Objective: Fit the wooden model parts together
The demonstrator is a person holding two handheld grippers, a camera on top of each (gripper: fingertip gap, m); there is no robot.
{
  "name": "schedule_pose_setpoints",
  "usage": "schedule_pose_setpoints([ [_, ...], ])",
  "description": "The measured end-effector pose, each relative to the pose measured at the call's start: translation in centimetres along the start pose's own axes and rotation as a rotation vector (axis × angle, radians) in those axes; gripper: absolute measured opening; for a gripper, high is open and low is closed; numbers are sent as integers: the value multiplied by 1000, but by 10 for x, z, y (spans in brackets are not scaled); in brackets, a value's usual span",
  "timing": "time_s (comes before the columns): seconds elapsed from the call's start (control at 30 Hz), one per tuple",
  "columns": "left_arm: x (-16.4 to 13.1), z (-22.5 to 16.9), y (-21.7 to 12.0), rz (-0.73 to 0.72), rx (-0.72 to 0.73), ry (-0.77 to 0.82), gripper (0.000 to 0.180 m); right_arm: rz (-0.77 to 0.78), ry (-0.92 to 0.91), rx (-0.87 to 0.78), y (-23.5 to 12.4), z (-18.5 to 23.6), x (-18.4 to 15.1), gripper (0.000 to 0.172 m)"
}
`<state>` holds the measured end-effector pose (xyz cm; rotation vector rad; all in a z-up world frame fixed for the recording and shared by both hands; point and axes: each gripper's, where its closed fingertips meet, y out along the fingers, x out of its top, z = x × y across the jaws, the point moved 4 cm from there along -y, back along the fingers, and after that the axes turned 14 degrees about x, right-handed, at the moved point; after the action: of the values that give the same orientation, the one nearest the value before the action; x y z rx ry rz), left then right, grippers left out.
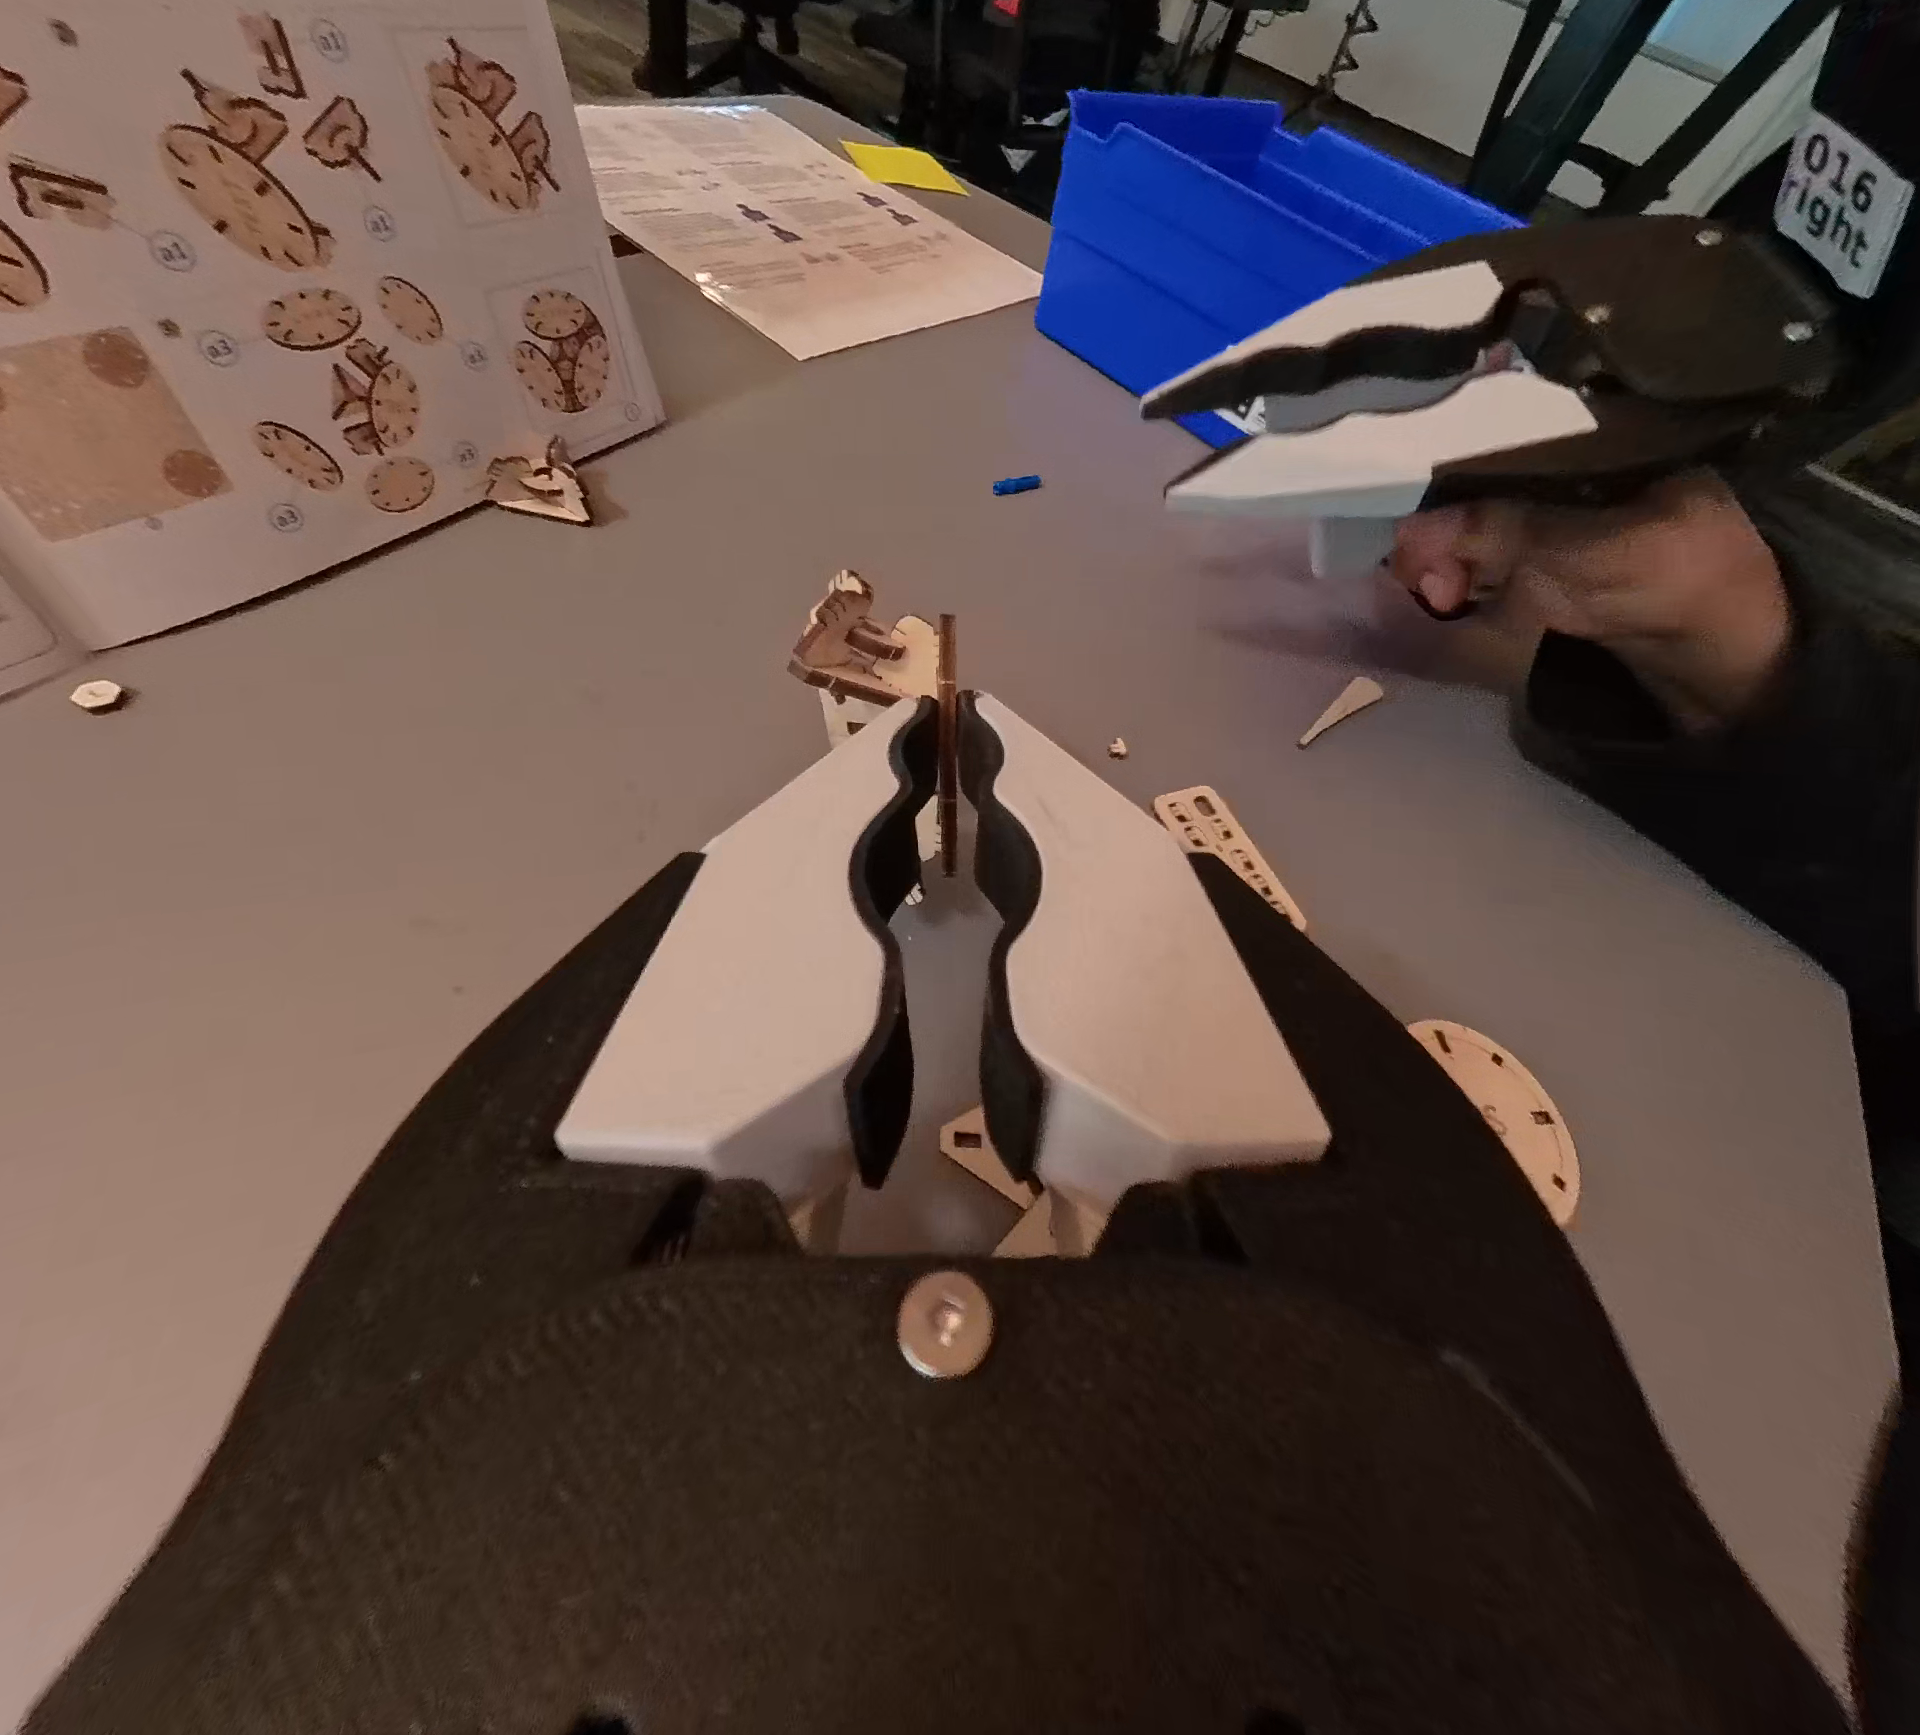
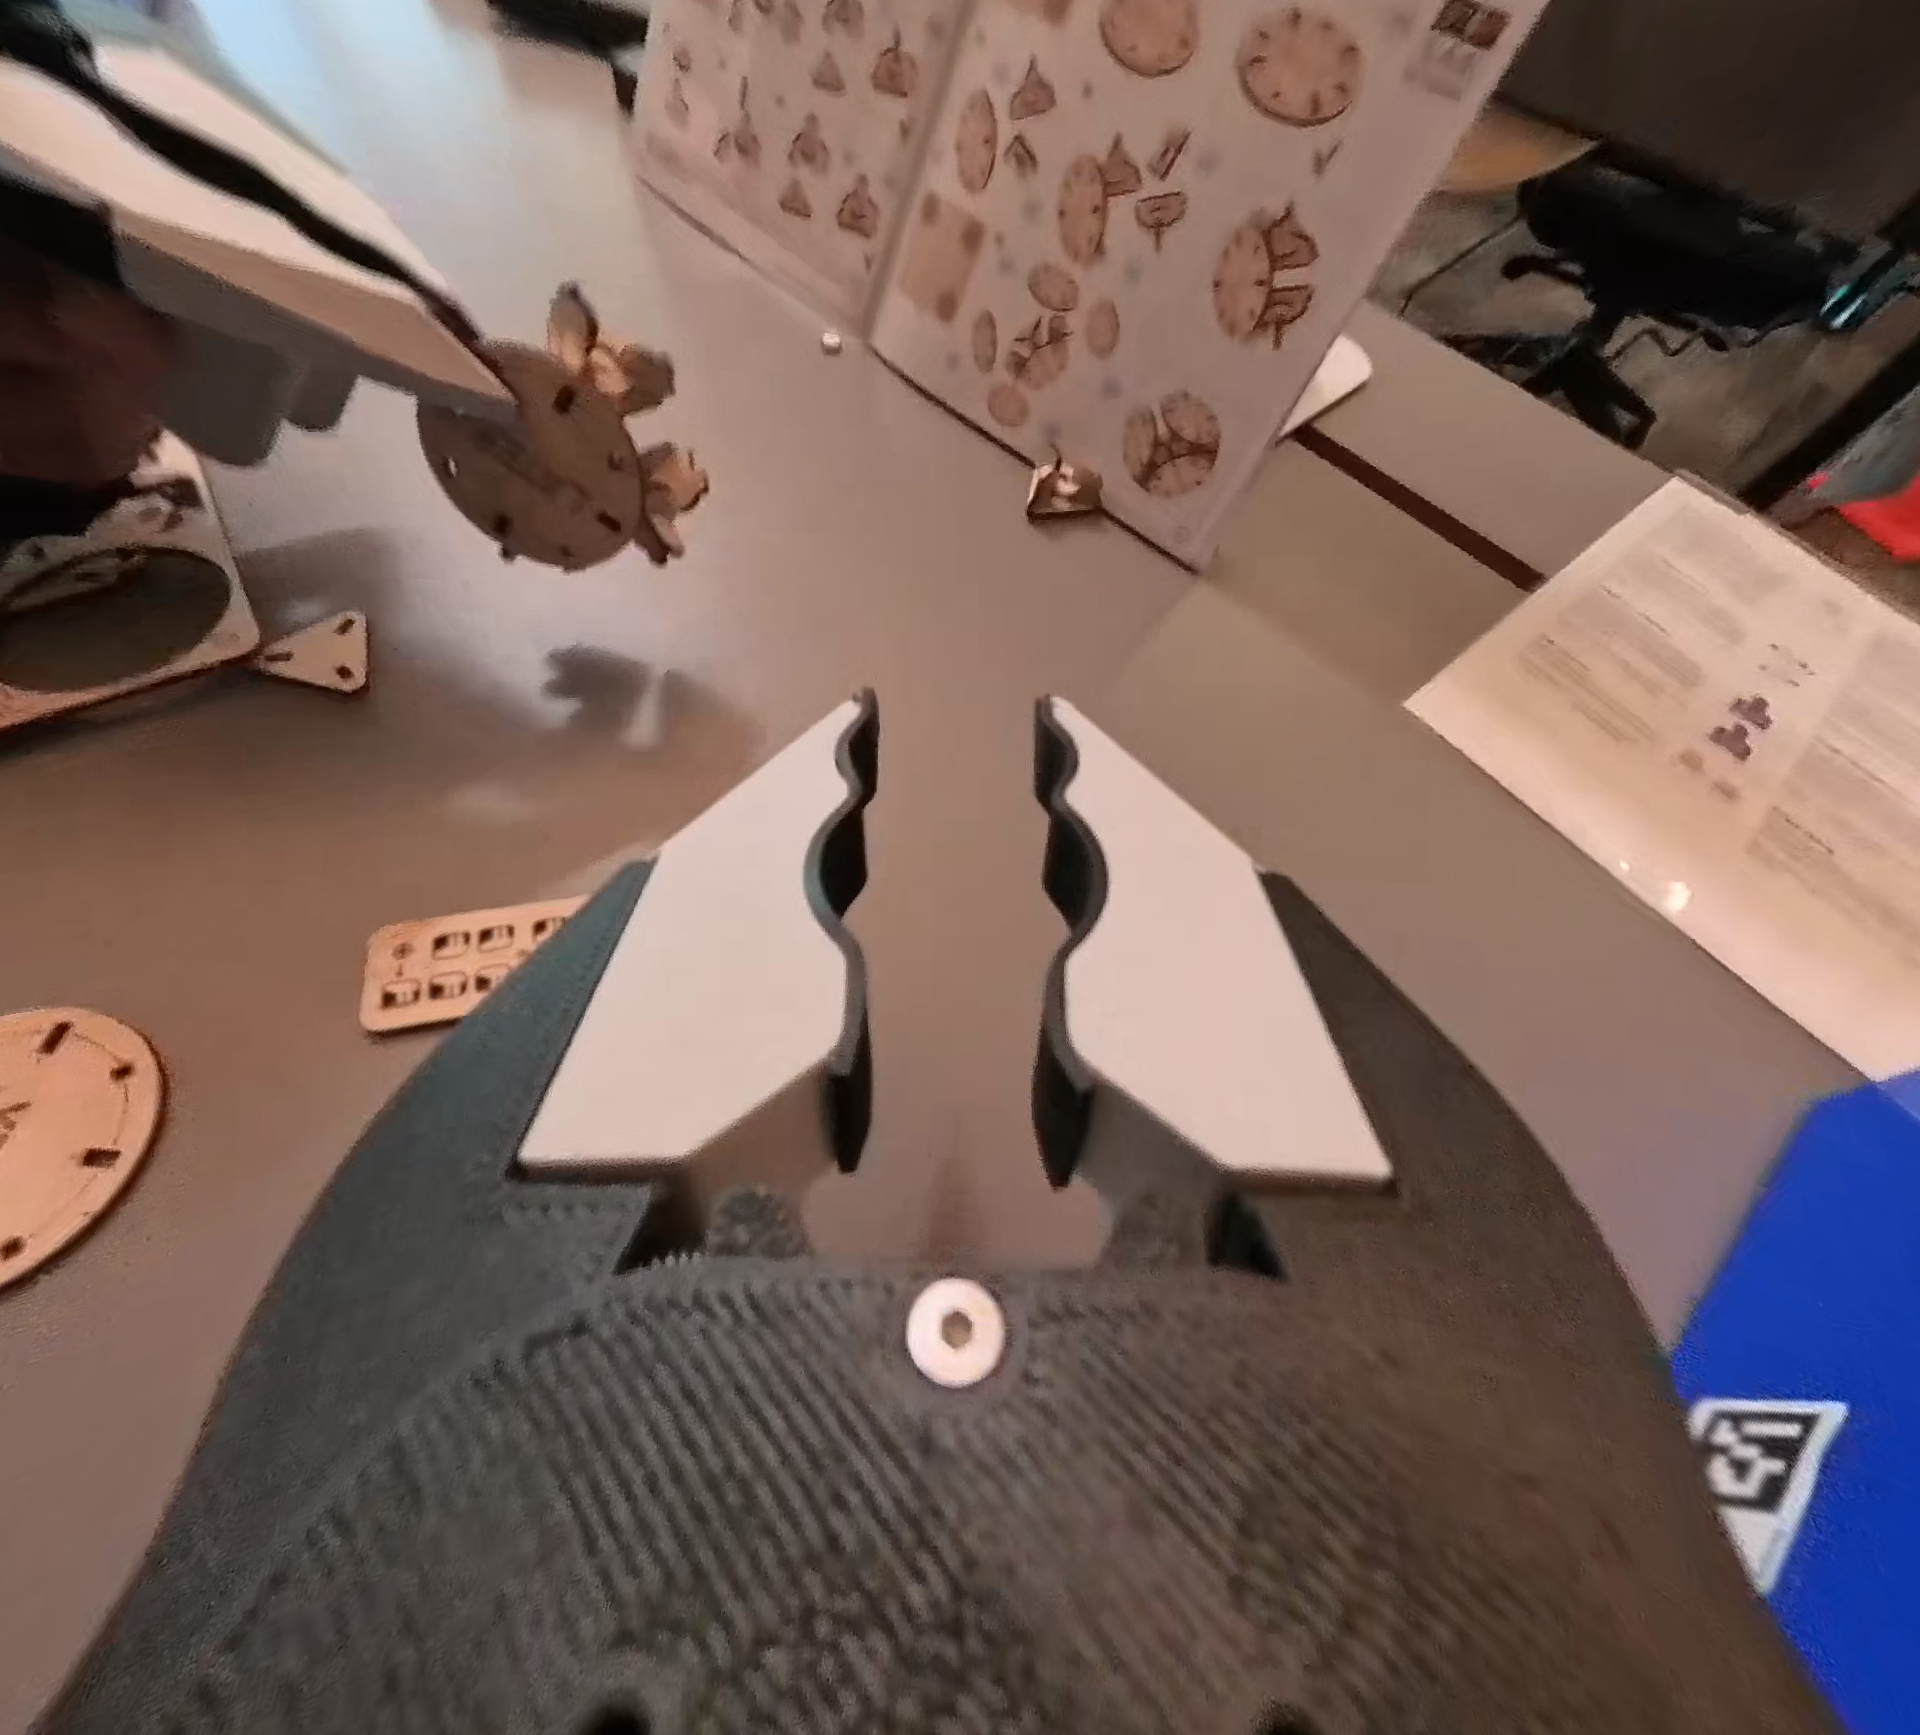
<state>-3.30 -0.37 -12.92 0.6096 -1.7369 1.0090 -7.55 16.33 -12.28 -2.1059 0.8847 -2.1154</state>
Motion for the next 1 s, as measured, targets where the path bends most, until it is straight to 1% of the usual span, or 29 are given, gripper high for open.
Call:
schedule_pose_setpoints([
  [0.07, 0, -2, 0, 6, -27, -11, 0, -61, 28, 8, -10, -4, 5, 26],
  [0.13, 0, -2, -1, 4, -42, -28, 0, -65, 44, 10, -19, -8, 6, 27],
  [0.2, 0, -1, -1, 7, -53, -38, 0, -52, 22, 79, -26, -1, 3, 28],
  [0.27, 0, -2, 0, 8, -62, -43, 0, -48, -9, 169, -32, 17, -3, 31],
  [0.33, -1, -2, 0, 10, -74, -48, 0, 24, 11, 183, -39, 29, -17, 36],
  [0.4, -1, -3, 1, 12, -88, -53, 0, 115, 76, 195, -44, 41, -34, 29],
  [0.5, -3, -5, 3, 22, -113, -65, 0, 215, 230, 150, -44, 49, -56, 23],
  [0.57, -3, -6, 3, 27, -117, -60, 0, 253, 309, 128, -43, 52, -69, 25],
  [0.67, -3, -6, 3, 24, -120, -62, 0, 276, 359, 124, -41, 55, -84, 27],
  [0.77, -3, -7, 3, 29, -129, -61, 0, 249, 367, 117, -40, 53, -85, 18],
  [0.83, -4, -10, 2, 38, -148, -59, 0, 253, 372, 160, -37, 60, -84, 5],
  [0.93, -7, -18, 2, 69, -204, -63, 0, 263, 343, 193, -32, 70, -81, 1],
  [1.0, -13, -23, 3, 139, -266, -97, 0, 268, 309, 167, -29, 72, -79, 1],
])
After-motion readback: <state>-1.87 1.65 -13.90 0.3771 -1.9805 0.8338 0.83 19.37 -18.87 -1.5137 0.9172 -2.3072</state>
